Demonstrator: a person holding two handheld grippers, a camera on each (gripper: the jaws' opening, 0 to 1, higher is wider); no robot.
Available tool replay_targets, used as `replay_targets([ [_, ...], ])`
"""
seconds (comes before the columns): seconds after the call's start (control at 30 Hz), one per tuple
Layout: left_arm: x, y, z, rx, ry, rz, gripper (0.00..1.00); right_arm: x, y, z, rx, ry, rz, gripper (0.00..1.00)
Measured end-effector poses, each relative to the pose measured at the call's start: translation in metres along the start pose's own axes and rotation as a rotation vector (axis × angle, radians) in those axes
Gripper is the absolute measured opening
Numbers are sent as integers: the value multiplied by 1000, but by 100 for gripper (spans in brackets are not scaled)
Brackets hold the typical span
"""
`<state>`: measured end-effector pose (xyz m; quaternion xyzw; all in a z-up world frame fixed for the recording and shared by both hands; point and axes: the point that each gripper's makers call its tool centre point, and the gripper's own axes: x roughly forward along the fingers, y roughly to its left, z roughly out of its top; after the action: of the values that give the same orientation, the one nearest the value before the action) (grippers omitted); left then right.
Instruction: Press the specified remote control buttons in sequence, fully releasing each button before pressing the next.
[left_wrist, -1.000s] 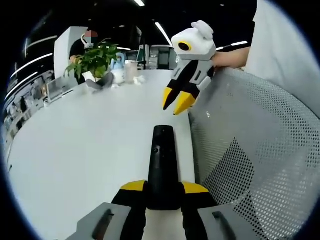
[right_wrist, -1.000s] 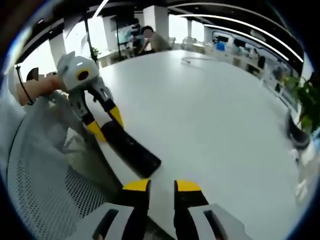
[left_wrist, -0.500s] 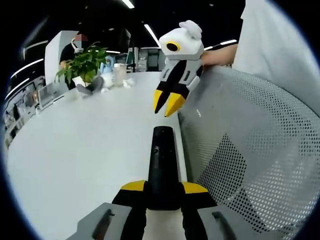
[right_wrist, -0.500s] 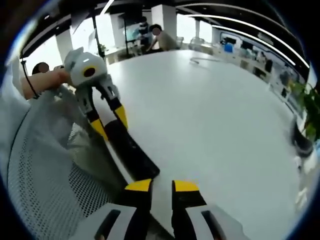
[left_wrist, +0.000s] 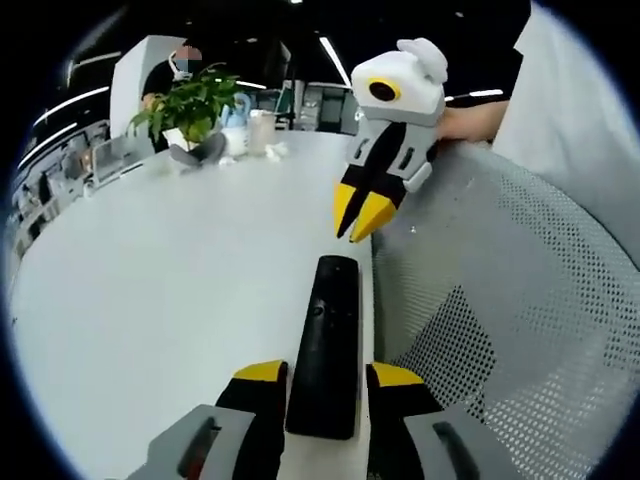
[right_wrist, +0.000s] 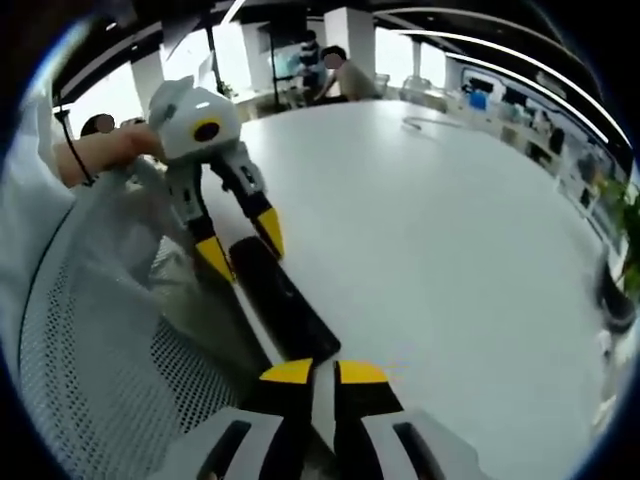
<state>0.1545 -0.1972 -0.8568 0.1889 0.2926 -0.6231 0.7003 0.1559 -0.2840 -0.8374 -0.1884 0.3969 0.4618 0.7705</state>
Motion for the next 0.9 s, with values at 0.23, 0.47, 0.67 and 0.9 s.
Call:
replay_targets([
  [0.23, 4, -8, -2, 163, 109, -13, 25, 1, 2, 0, -23, 7, 3, 3],
  [0.47, 5, -9, -2, 191, 219, -37, 25, 3, 14, -2, -87, 34, 61, 0],
  [0.67, 6, -9, -4, 215, 301, -50, 25, 2, 12, -4, -119, 49, 60, 0],
  [0.9, 5, -8, -6, 192, 305, -40, 25, 2, 13, -3, -139, 58, 74, 0],
])
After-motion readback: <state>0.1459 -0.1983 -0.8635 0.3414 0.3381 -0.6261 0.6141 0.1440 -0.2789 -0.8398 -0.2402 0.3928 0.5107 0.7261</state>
